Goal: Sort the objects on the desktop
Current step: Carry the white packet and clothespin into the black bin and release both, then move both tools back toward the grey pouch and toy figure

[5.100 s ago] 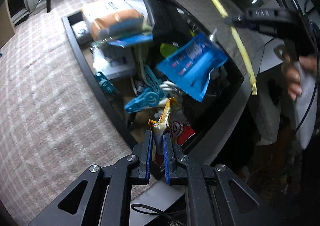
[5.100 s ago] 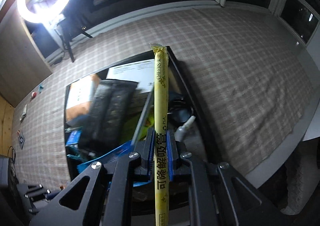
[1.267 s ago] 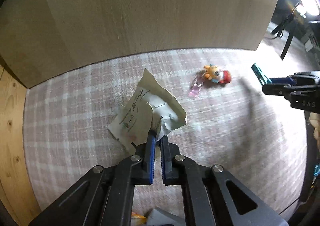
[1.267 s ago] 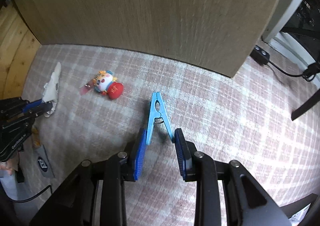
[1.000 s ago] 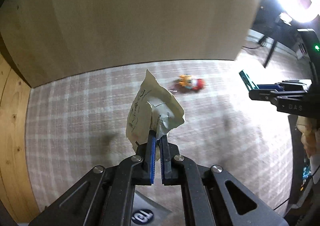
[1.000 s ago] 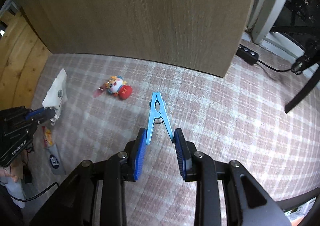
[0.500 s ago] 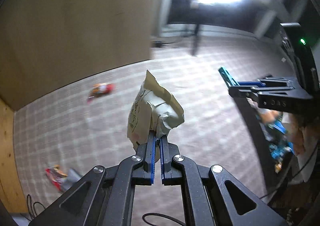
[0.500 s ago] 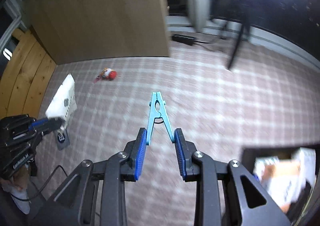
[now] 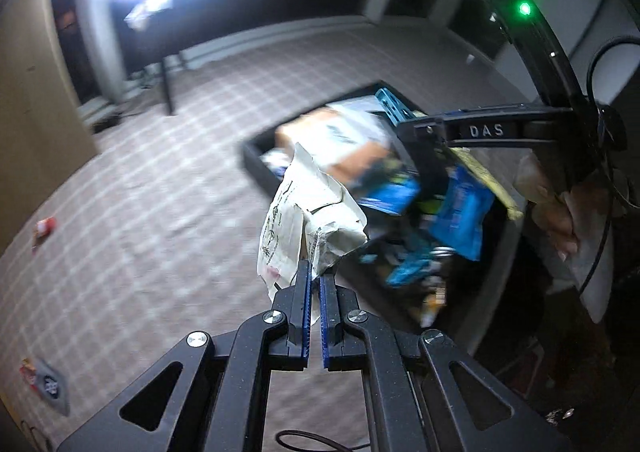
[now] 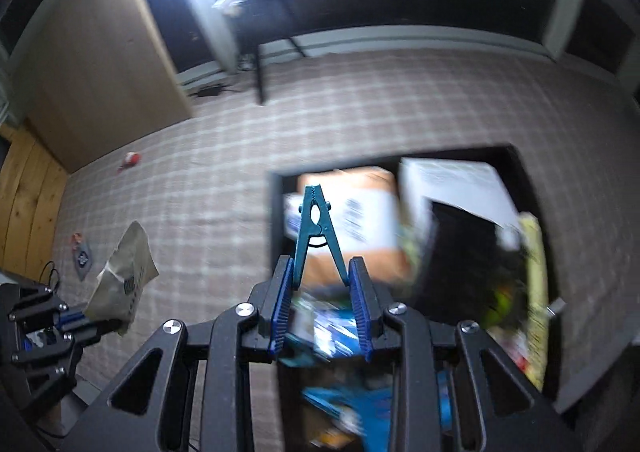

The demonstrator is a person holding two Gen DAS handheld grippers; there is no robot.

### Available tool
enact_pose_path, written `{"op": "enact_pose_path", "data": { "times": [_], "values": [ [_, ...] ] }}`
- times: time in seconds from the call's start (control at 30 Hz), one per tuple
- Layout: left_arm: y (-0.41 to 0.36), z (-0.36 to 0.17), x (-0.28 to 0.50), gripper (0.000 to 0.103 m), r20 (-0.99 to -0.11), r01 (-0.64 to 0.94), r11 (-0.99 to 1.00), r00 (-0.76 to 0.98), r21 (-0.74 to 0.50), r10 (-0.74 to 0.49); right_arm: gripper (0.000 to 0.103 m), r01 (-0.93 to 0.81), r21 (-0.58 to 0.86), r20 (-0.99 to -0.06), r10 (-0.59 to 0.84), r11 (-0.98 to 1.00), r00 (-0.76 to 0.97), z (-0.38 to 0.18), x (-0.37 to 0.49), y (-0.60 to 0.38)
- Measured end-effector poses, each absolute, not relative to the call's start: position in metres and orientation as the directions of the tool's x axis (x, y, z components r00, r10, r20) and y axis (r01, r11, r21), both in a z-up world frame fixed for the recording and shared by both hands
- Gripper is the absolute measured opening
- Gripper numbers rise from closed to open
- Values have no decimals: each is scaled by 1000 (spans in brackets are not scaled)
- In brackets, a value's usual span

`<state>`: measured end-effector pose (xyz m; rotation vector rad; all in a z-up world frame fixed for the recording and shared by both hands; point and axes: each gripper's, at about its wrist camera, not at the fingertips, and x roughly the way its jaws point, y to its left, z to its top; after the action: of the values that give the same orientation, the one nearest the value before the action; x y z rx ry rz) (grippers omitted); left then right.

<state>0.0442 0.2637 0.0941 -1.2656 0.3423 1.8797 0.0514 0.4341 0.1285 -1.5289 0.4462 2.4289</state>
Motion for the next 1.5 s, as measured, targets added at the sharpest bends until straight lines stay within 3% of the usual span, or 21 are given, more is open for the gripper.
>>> {"op": "enact_pose_path", "data": {
  "times": [0.27,0.47,0.7,0.87,1.03,1.13,1.5],
  "values": [
    [315,79,78,3,-841,-723,-576,13,-381,541,28,-445,121,-905,86,-887,-417,130,113,484],
    [331,46,82,3,-816,-614,-596,147,-518,558,28,-473,115,-910,98,-874,-403,121,134,505],
    [340,34,94,3,-851,-610,-634,137,-476,507,28,-484,120,-915,93,-867,-393,113,143,520],
    [346,29,100,3,-897,-648,-660,83,-380,435,28,-483,114,-922,89,-868,-378,107,141,531],
    [350,26,105,17,-925,-664,-680,50,-312,376,29,-469,91,-939,82,-878,-335,96,131,538],
    [345,34,106,31,-923,-670,-677,31,-303,383,34,-482,76,-944,93,-873,-318,95,128,543],
    [320,54,95,32,-925,-646,-722,-62,-249,375,37,-458,97,-922,94,-884,-376,118,127,530]
  ]
}}
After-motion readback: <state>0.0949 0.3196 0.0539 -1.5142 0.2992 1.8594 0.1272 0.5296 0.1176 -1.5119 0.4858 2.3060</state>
